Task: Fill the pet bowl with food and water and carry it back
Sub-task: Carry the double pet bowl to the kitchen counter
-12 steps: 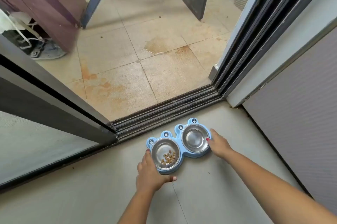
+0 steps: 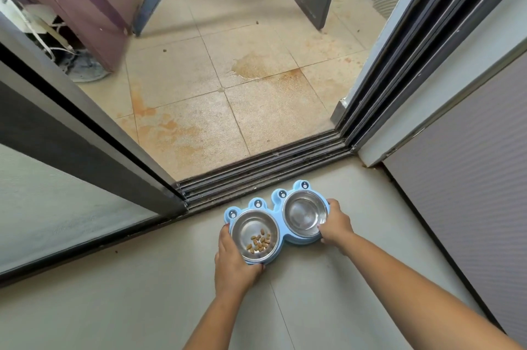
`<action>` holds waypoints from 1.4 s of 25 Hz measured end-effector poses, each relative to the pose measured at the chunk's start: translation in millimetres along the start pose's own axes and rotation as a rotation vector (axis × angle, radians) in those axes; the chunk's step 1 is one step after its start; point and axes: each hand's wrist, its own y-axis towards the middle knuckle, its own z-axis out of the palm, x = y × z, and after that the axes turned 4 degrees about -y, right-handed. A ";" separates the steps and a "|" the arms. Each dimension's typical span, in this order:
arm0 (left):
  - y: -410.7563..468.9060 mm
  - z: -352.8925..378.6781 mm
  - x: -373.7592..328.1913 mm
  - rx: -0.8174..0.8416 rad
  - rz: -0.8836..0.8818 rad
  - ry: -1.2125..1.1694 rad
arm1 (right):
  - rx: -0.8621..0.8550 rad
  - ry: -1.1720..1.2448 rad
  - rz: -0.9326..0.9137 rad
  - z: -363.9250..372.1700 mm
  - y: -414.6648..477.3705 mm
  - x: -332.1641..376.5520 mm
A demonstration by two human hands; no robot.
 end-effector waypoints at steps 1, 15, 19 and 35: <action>-4.7 -7.6 -6.2 -0.003 -0.009 -0.016 | -0.048 0.010 -0.011 -2.7 -4.6 5.0; -259.2 -271.5 -268.1 0.066 0.130 -0.016 | -0.197 0.265 -0.006 -263.5 -358.5 103.2; -346.7 -343.5 -356.0 0.131 0.281 -0.023 | -0.310 0.284 -0.026 -351.0 -477.1 105.5; -452.8 -364.3 -592.7 0.413 0.868 0.077 | -0.746 0.425 0.012 -554.5 -653.2 30.6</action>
